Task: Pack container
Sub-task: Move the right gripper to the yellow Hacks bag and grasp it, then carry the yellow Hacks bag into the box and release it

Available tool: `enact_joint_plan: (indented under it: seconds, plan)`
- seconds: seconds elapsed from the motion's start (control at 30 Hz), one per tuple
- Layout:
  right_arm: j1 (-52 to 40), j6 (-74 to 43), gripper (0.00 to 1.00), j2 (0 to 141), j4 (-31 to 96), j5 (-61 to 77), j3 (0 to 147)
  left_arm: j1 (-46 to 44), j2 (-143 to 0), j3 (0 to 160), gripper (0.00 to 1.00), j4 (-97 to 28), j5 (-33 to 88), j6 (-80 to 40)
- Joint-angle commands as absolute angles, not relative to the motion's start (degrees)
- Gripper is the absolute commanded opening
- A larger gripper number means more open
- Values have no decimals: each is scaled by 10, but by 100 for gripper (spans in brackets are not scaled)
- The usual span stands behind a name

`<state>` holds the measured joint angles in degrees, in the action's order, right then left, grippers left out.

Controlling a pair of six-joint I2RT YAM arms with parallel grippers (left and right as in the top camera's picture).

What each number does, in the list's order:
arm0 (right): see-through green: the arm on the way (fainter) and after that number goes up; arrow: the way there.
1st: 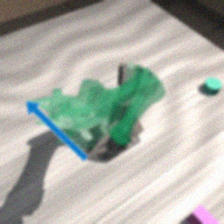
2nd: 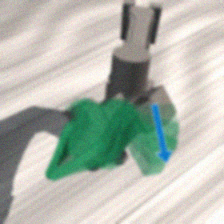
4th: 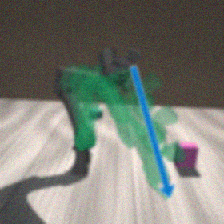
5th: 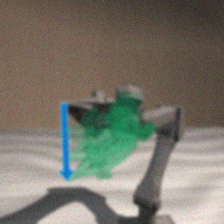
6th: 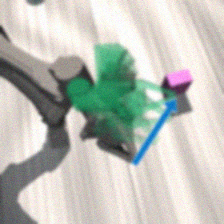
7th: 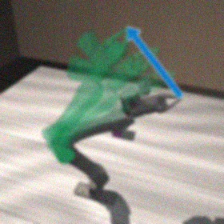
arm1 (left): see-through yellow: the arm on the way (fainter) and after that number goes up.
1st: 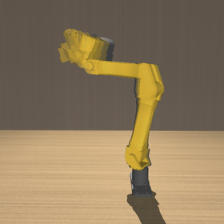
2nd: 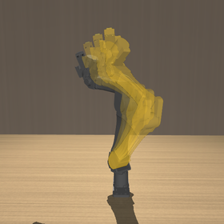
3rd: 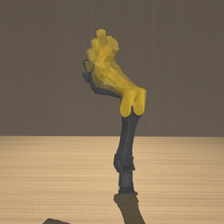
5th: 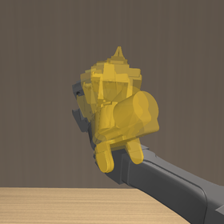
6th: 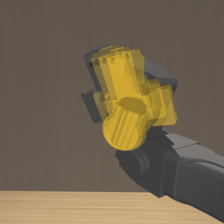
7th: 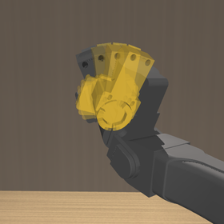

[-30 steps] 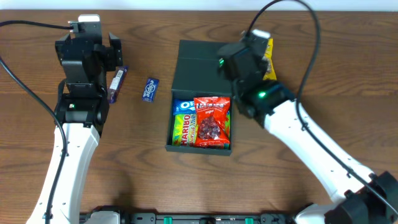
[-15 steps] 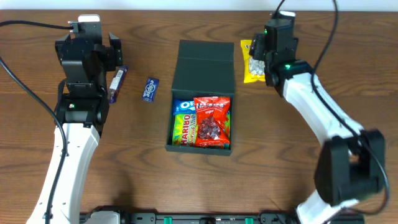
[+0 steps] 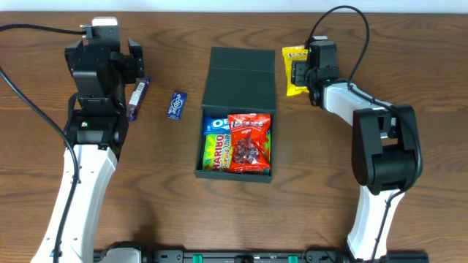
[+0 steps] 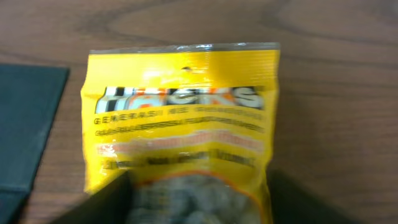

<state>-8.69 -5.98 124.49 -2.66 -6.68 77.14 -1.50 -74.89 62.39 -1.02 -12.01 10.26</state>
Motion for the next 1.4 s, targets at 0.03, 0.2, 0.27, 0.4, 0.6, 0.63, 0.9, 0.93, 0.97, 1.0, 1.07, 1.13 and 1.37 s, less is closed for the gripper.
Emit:
enact_joint_plan:
  seconds: [0.03, 0.2, 0.27, 0.4, 0.6, 0.63, 0.9, 0.93, 0.97, 1.0, 1.07, 1.13, 1.37]
  plan:
    - [-84, -51, 18, 1270, -15, -66, 770, -11, -743, 632, 95, -8, -120, 96]
    - [-89, -51, 1, 1262, 7, -66, 770, -11, -743, 632, 95, -8, -120, 96]
    - [-95, -51, 1, 1239, 22, -66, 770, -11, -743, 632, 95, -8, -120, 96]
    - [-109, -52, 1, 1173, 36, -66, 770, -11, -743, 632, 95, -8, -120, 96]
    - [-145, -64, 2, 1064, 70, -61, 770, -11, -743, 632, 95, -8, -120, 96]
    - [-156, -65, 1, 1044, 78, -57, 770, -11, -743, 632, 95, -8, -120, 96]
    - [-245, -208, 2, 965, 158, -55, 770, -11, -743, 632, 95, -6, -122, 96]
    - [-254, -229, 2, 965, 168, -55, 770, -11, -743, 632, 95, -6, -122, 96]
    - [-265, -259, 2, 965, 185, -55, 770, -11, -743, 632, 95, -5, -122, 96]
    - [-277, -296, 2, 965, 207, -55, 770, -11, -743, 632, 95, -4, -122, 96]
    - [-304, -353, 2, 965, 246, -55, 770, -11, -743, 632, 95, -1, -122, 96]
    - [-336, -375, 2, 965, 275, -55, 770, -11, -743, 632, 95, 3, -122, 96]
    - [-416, -377, 2, 967, 307, -58, 770, -11, -743, 632, 95, 16, -122, 96]
